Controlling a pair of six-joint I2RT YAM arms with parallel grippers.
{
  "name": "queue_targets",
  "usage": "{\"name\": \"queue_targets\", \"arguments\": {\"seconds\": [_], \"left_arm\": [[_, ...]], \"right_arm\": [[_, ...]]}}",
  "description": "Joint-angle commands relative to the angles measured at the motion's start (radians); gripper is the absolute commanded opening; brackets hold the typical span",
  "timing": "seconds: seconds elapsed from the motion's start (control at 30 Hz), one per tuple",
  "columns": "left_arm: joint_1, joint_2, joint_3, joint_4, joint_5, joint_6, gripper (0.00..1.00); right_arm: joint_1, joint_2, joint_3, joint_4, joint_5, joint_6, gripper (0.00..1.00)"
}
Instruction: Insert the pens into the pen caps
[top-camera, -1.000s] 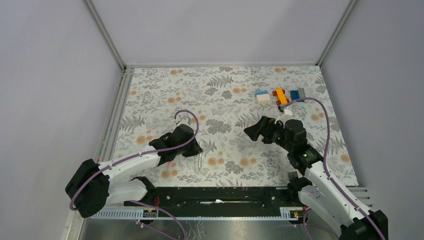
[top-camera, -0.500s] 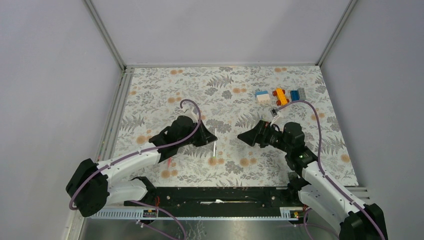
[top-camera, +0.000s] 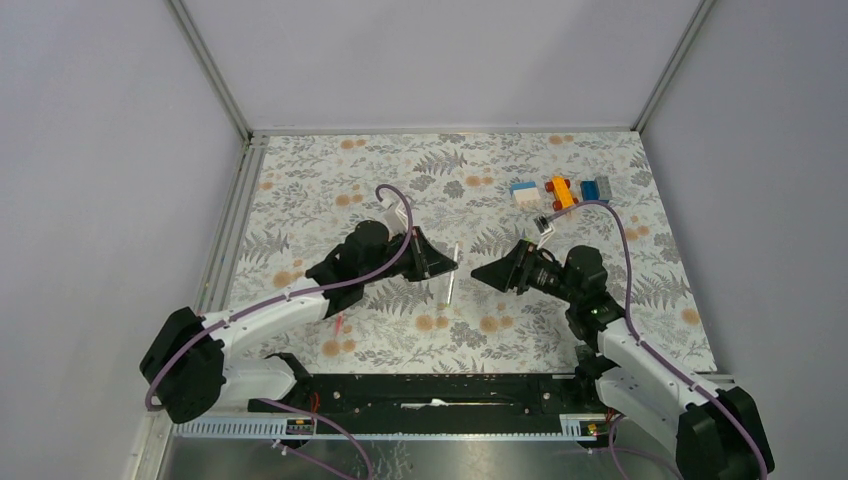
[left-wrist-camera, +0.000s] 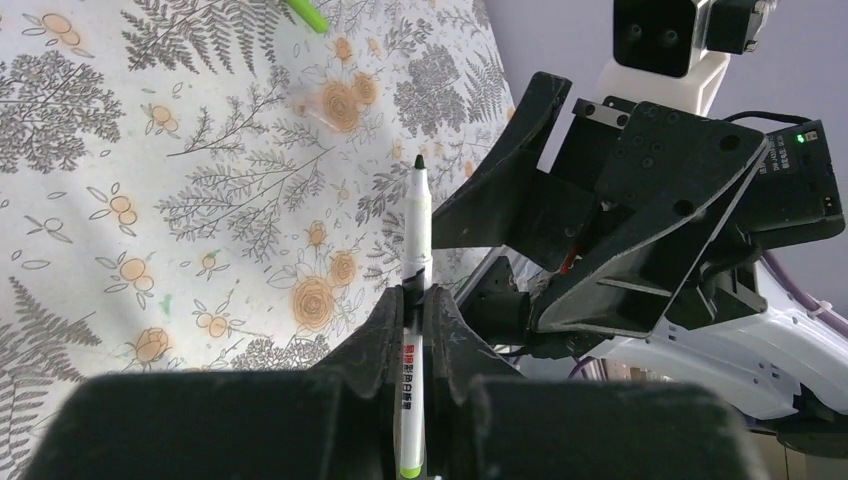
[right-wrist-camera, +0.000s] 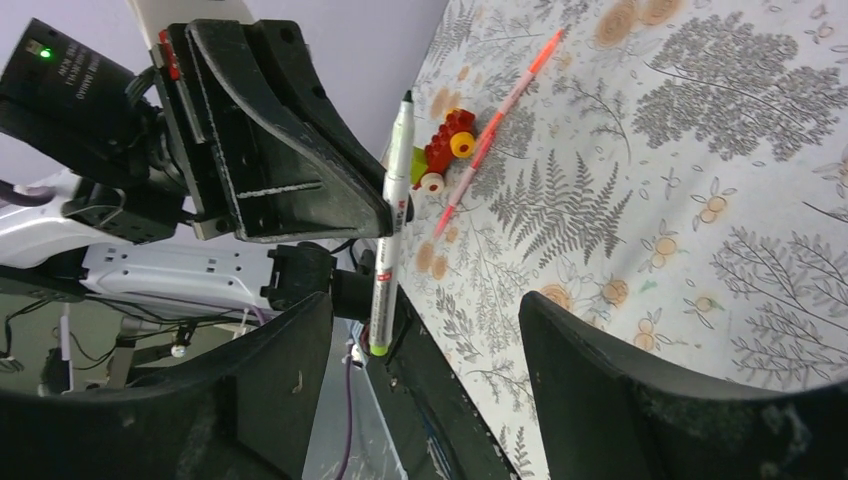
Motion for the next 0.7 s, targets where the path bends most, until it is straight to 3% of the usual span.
{"name": "queue_targets", "arguments": {"seconds": [0.0,0.07,0.1,0.2,0.27,0.33,0.57,0.67], "left_arm": [[-0.006,0.013,0.051,0.115,0.024,-0.010,0.00],[-0.006,0.019,0.057,0.110,0.005,-0.020,0.00],[-0.006,0.021,0.061,0.101,-0.004,-0.020,0.00],[-0.006,0.018,0.079,0.041,-0.037,0.004,0.00],[-0.006,0.007,0.080,0.005,-0.059,0.021,0.00],[-0.006,-0.013,0.073,-0.022,-0.075,0.032,0.00],[-0.006,-0.081,0.014,-0.073,-0.097,0.039,0.00],[-0.006,-0.118,-0.019,-0.086,-0.105,0.038,0.00]], "right_arm": [[0.007,0.021,0.001,0.158,-0.059,0.046,0.75],[0.007,0.008,0.016,0.087,-0.016,-0.004,0.77],[0.006,-0.006,0.044,-0.041,0.052,-0.066,0.79],[0.007,-0.021,0.153,-0.422,0.427,-0.198,0.82],[0.007,0.007,0.204,-0.555,0.599,-0.245,0.83],[0.007,0.047,0.226,-0.576,0.703,-0.264,0.84],[-0.001,0.265,0.319,-0.538,0.843,-0.300,0.84],[-0.045,0.370,0.377,-0.550,0.877,-0.316,0.78]]}}
